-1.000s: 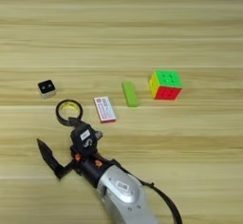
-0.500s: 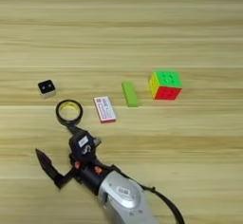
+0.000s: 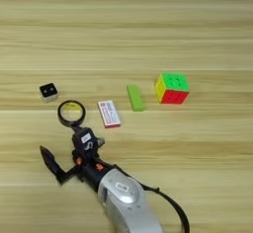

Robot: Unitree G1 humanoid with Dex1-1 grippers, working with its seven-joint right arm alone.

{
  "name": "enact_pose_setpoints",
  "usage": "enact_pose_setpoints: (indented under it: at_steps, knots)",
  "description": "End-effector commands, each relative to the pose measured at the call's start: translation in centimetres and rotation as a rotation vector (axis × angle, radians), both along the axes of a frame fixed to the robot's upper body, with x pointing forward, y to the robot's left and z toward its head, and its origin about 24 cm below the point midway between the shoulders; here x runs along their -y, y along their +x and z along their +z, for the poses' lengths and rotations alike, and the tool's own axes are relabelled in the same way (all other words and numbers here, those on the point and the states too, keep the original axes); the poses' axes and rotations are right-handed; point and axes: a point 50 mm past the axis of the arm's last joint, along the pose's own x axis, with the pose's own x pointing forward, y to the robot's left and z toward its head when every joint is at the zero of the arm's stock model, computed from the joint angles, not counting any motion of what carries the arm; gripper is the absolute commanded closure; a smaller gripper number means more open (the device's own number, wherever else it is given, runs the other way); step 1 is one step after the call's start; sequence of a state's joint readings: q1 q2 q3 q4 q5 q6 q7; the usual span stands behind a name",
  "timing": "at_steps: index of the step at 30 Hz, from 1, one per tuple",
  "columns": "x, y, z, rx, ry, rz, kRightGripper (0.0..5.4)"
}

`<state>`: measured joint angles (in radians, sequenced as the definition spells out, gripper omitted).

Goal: Move the objects on the table

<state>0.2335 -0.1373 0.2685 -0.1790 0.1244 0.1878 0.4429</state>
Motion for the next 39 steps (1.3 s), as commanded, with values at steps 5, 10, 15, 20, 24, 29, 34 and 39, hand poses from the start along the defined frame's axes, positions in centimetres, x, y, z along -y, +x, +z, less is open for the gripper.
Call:
enact_pose_setpoints:
  at_steps: [5, 10, 15, 20, 24, 29, 34, 39]
  knots:
    - [0.1, 1.8, 1.2, 0.073, 0.001, -0.015, 0.04]
    - [-0.6, 2.7, 1.0, 0.082, 0.003, 0.003, 0.04]
    - [-0.8, 4.2, 0.7, 0.087, 0.012, -0.015, 0.04]
    - [-1.3, 5.8, 0.6, 0.101, -0.01, -0.025, 0.04]
    - [-1.1, 7.3, 0.4, 0.109, -0.048, -0.044, 0.04]
    - [-1.5, 8.3, 0.4, 0.118, -0.059, -0.038, 0.04]
    - [-1.5, 8.1, 0.9, 0.143, -0.035, -0.039, 0.04]
    - [-0.6, 6.8, 3.1, 0.247, -0.022, -0.076, 0.04]
